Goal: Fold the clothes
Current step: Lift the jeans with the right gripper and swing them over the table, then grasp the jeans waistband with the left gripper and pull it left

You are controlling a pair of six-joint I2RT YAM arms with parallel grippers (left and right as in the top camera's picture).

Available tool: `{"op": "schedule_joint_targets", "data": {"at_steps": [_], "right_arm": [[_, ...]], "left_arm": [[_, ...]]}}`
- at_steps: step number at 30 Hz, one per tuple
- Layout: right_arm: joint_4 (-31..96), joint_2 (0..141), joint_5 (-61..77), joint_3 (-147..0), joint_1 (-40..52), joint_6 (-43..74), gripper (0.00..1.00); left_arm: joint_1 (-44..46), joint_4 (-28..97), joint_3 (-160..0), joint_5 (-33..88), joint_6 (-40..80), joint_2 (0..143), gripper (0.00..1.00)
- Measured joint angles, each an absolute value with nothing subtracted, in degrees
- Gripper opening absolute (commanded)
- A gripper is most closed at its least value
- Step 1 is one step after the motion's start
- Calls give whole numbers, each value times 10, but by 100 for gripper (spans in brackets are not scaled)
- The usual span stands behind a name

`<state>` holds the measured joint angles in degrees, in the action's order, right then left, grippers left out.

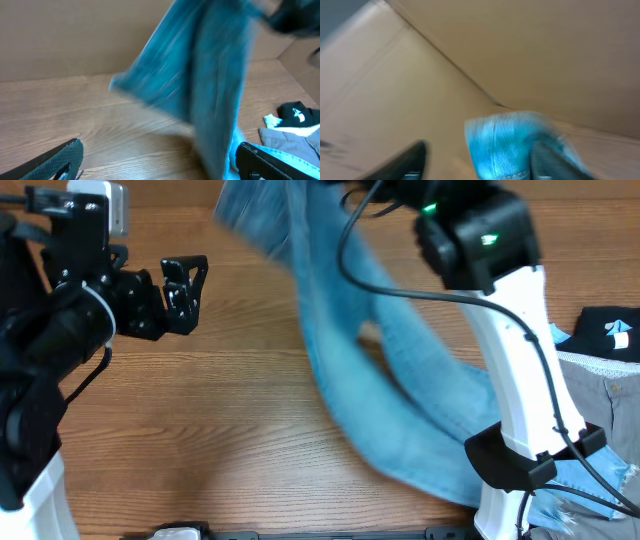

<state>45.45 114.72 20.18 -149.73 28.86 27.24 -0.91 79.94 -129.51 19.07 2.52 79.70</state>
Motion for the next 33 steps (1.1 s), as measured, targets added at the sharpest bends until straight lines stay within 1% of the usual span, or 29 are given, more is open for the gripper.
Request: {"op": "schedule_joint_targets", "data": {"at_steps": [2,3,6,10,13,16,20,24,27,33], "right_arm": [[468,1139,165,-1498,288,244,84],[498,1124,137,-1498,280,226,84],[535,1081,88,-1498,252,206,85],[578,996,41,-1503,180,191,86],[632,920,26,-1519,124,189,88],[713,891,29,-1525,114,193,91],[797,908,46,-1523,113,203,92],[821,926,62,-1517,113,208,92],[838,927,71,-1516,113,208,92],[881,927,73,-1516,113,209,92]], "left_arm": [[-9,804,-1296,186,25,790,100],[-9,810,-1297,184,25,787,100],[-9,825,-1298,182,25,785,100],[-9,855,-1298,171,23,789,100],[-9,903,-1300,141,19,809,100],[-8,959,-1301,101,20,860,100],[-9,965,-1285,38,41,946,100],[-13,964,-1264,-18,57,1039,100],[-36,954,-1259,-62,76,1149,100],[-107,909,-1258,-65,89,1272,100]]}}
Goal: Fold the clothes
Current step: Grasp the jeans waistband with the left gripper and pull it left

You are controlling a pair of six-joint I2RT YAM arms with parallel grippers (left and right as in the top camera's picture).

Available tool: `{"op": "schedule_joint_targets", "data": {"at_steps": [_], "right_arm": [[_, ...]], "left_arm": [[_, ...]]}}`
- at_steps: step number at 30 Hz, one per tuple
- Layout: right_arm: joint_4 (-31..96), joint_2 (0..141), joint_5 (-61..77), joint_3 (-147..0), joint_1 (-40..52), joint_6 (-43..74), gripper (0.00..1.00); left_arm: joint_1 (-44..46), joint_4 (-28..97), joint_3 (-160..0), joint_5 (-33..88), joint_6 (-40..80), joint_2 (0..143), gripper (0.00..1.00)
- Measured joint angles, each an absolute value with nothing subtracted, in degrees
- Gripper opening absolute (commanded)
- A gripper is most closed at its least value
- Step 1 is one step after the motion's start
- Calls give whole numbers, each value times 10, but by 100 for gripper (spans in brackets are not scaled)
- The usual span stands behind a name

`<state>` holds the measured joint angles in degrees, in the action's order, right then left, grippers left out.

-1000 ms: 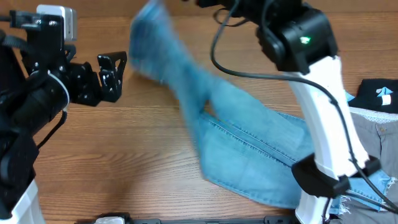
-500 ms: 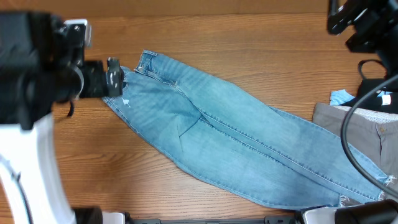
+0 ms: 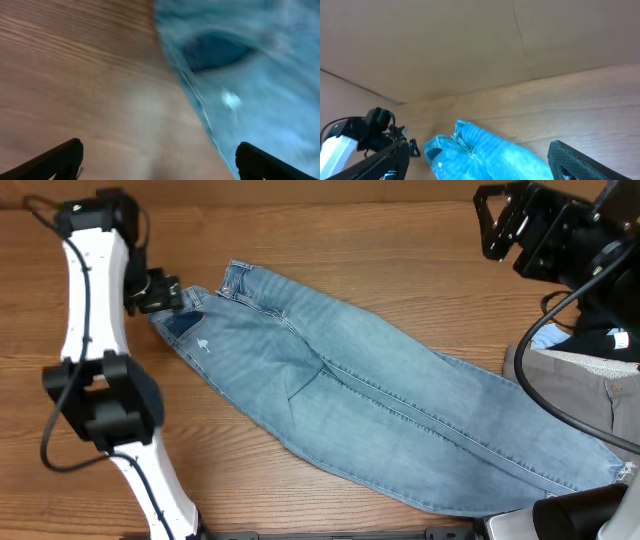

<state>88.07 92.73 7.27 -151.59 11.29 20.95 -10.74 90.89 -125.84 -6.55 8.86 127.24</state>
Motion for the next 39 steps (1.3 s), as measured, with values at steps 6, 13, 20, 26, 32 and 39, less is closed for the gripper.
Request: {"op": "schedule_joint_targets", "data": {"at_steps": [6,13,20,26,32,39], "right_arm": [[915,927,73,-1516,113,209,92],[927,928,73,-1516,113,210,92],[950,938,47,-1516,113,210,92],[971,990,12,-1515,113,210,89],[971,1017,10,-1510,113,210,94],[971,1019,6,-1502,113,209,100]], "left_arm": [[-203,827,-1256,100,43,1373,100],[-219,809,-1260,222,-20,1440,48],[-218,837,-1268,269,-41,1454,4],[-321,921,-1331,271,-30,1410,4],[-490,927,-1344,237,-15,1271,32],[-589,953,-1356,264,0,1162,70]]}}
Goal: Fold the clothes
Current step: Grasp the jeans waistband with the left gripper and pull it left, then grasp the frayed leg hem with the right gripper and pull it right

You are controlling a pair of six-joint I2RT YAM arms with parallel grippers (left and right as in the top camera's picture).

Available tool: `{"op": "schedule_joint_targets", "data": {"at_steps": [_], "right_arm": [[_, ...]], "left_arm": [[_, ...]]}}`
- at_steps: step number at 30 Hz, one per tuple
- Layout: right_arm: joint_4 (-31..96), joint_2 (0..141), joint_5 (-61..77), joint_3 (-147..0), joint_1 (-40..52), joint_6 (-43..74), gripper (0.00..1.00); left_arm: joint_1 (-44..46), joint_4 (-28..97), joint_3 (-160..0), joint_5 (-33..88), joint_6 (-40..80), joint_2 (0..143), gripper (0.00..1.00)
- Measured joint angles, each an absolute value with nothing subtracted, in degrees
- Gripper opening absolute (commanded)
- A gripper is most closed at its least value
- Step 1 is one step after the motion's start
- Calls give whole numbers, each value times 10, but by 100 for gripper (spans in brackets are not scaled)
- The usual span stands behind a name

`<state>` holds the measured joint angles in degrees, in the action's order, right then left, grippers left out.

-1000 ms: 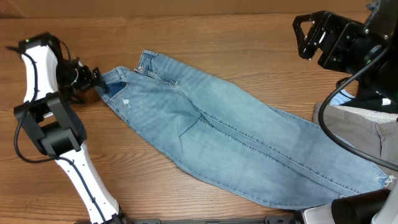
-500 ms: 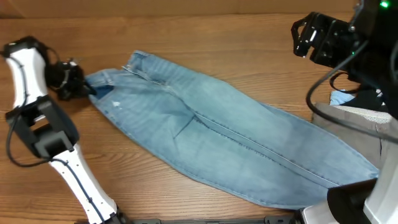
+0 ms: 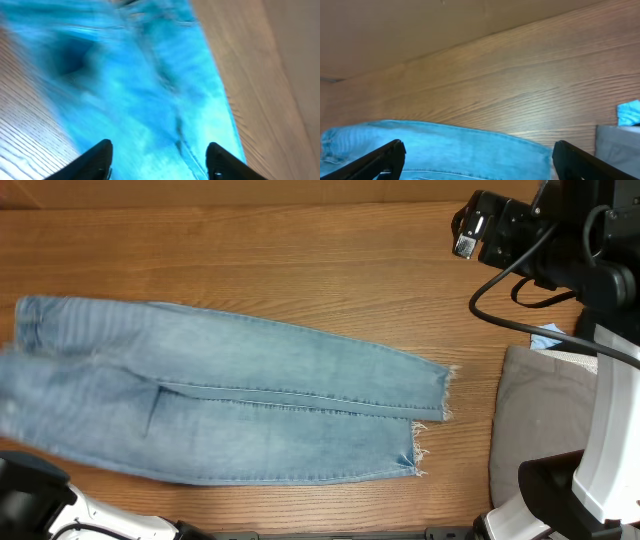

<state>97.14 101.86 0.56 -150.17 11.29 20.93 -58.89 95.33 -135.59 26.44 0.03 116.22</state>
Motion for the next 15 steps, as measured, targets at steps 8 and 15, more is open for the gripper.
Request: {"op": "schedule_joint_targets", "data": {"at_steps": [8,15], "right_arm": [[964,1029,4,-1326,62,219,100],[881,1042,43,-1094,-26,212,100]], "left_arm": [[-558,965,-1356,287,0,1143,75],[-512,965,-1356,322,-20,1090,76]]}}
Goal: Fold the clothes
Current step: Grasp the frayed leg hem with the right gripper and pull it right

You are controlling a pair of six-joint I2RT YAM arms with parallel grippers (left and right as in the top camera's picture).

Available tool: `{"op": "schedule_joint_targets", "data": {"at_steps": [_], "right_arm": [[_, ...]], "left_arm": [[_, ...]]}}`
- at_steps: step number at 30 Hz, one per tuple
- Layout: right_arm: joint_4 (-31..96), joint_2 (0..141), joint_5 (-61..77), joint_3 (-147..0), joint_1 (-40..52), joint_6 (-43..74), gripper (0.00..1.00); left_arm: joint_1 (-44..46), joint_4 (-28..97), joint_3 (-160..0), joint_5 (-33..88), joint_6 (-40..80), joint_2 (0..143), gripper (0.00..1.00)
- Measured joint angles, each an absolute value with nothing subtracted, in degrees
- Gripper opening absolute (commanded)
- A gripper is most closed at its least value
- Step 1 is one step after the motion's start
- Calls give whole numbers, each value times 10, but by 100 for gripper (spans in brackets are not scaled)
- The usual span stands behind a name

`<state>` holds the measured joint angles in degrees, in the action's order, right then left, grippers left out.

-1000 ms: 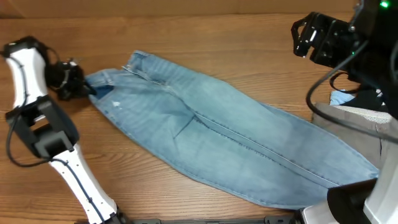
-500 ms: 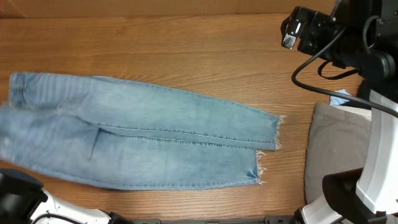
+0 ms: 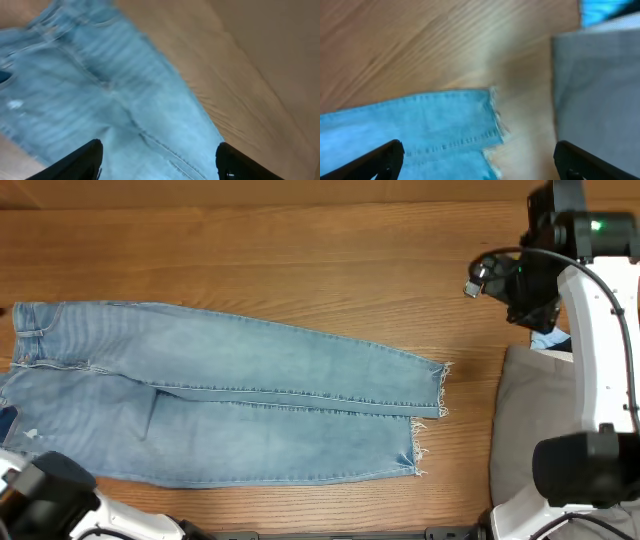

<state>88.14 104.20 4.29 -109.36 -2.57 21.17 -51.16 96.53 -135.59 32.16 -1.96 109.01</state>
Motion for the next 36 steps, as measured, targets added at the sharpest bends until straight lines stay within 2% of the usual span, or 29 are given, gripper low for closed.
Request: {"op": "schedule_joint_targets", "data": {"at_steps": [9,11,16,21,22,24,27,30,34,36], "right_arm": [[708,1045,165,-813,-48,152,94],[668,1045,176,-759,-45,152,90],[543,1044,188,-641,-44,163,83],[414,1025,217,-577,-44,165,67],[387,1023,231,-566,-44,165,60],[367,1021,246,-557,-43,163,56],[347,1022,263,-544,-32,164,39],[345,1022,266,-537,-15,161,4],[363,1032,261,-546,-3,147,4],[381,1032,259,-596,-7,143,4]], "left_arm": [[-378,967,-1356,325,-52,983,81],[-358,967,-1356,317,-52,961,85],[-333,967,-1356,309,-56,926,85],[-331,967,-1356,306,-55,919,85],[-331,967,-1356,306,-55,920,85],[-331,967,-1356,307,-55,920,85],[-331,967,-1356,307,-55,920,85],[-331,967,-1356,309,-55,920,85],[-331,967,-1356,309,-55,920,85],[-331,967,-1356,309,-55,920,85]]}}
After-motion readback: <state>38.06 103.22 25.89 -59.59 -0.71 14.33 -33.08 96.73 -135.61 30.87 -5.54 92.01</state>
